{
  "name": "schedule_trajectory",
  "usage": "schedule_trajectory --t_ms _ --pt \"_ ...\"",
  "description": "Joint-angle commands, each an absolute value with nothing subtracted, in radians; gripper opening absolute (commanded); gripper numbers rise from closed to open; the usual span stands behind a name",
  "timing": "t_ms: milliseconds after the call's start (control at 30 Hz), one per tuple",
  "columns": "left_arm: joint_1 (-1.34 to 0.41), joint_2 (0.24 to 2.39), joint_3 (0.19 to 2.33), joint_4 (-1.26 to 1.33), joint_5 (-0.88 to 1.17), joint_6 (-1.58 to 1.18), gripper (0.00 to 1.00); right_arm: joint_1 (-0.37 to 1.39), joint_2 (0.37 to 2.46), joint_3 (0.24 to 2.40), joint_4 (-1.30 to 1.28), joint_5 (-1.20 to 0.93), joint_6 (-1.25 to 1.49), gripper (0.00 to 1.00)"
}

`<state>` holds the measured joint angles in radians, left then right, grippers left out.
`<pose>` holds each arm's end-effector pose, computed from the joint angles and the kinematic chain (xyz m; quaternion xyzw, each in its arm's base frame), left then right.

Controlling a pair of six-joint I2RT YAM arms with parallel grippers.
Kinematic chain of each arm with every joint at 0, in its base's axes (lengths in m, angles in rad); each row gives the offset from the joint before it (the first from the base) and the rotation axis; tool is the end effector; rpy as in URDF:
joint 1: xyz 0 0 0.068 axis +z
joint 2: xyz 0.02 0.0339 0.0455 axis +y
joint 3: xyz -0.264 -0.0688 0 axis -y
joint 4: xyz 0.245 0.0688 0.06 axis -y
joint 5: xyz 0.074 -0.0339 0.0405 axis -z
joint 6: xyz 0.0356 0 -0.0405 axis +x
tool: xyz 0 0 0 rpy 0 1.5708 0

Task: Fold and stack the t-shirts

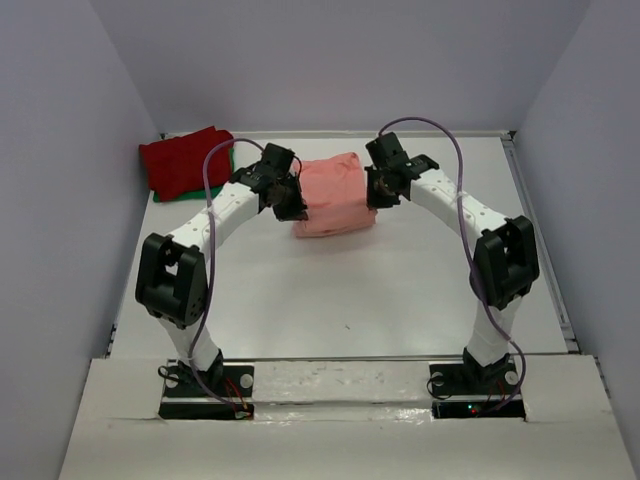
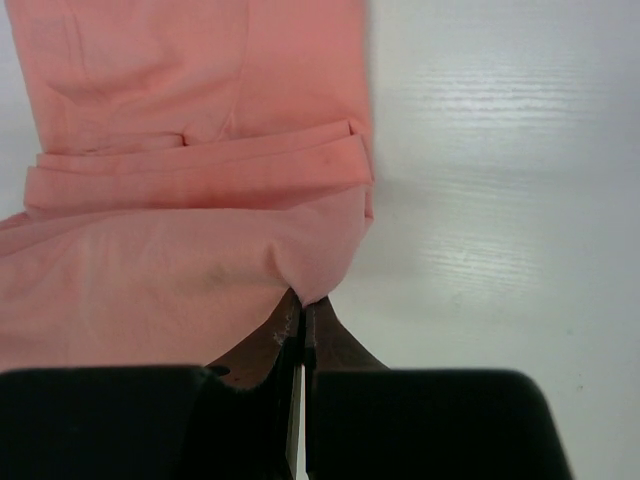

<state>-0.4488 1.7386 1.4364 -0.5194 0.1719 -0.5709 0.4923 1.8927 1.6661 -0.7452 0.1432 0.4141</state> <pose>0.3489 -0.1748 0.2783 -0.0252 0.9274 -0.2476 0.2792 0.3702 0.1928 0.2771 -0.0162 0.9531 0.0674 0.2945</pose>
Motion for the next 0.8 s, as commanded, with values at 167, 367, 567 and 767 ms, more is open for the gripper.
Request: schedule_trajectory --t_ms 167,367,567,767 --pt "-0.555 1.429 1.229 -0.525 0.131 -0.673 0.00 0.561 1.610 1.467 -0.758 0.179 0.471 0.00" --pt "-0.663 1.266 1.121 -0.537 0.066 -0.776 0.00 0.650 1.457 1.309 -0.764 0.244 0.549 0.00" --pt "-0.755 1.119 1.002 -0.569 0.011 -0.876 0.00 0.732 1.319 1.215 -0.830 0.313 0.635 0.00" --pt "-0.804 1.025 0.905 -0.584 -0.031 -0.951 0.00 0.805 1.244 1.172 -0.877 0.365 0.713 0.00"
